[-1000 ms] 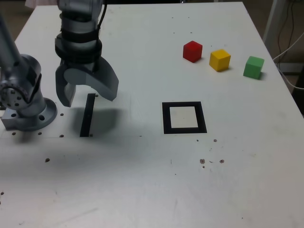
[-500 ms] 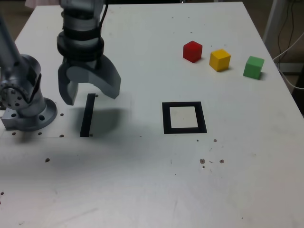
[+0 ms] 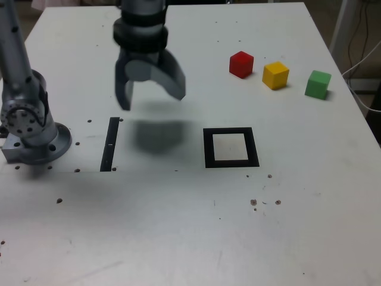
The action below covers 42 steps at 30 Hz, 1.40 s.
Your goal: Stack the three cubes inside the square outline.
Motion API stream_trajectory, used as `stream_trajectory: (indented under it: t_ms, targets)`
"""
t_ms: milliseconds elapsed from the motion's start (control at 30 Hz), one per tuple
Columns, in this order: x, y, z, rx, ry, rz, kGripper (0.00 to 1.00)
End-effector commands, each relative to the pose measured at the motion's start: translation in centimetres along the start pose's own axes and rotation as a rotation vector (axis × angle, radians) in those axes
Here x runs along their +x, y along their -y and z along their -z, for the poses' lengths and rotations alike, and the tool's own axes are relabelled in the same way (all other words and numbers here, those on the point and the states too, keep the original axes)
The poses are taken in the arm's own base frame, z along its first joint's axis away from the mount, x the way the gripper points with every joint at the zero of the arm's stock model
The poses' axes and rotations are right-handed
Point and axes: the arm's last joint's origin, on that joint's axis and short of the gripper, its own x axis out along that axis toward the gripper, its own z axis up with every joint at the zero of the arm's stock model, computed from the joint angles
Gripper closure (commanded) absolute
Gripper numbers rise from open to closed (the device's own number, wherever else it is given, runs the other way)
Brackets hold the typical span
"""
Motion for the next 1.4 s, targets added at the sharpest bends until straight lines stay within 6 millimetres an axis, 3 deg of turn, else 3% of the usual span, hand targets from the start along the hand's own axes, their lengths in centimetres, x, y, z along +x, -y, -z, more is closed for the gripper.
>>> stream_trajectory:
  t_ms: [0, 500, 767, 1367]
  targets:
    - [-0.3, -1.4, -1.0, -0.004, 0.005, -0.007, 0.00]
    - [-2.3, -8.4, -7.0, 0.059, 0.012, -0.050, 0.00]
    - [-2.1, -11.5, -10.3, 0.127, -0.001, -0.076, 0.00]
    - [-1.6, -16.0, -15.7, 0.309, -0.012, -0.169, 0.03]
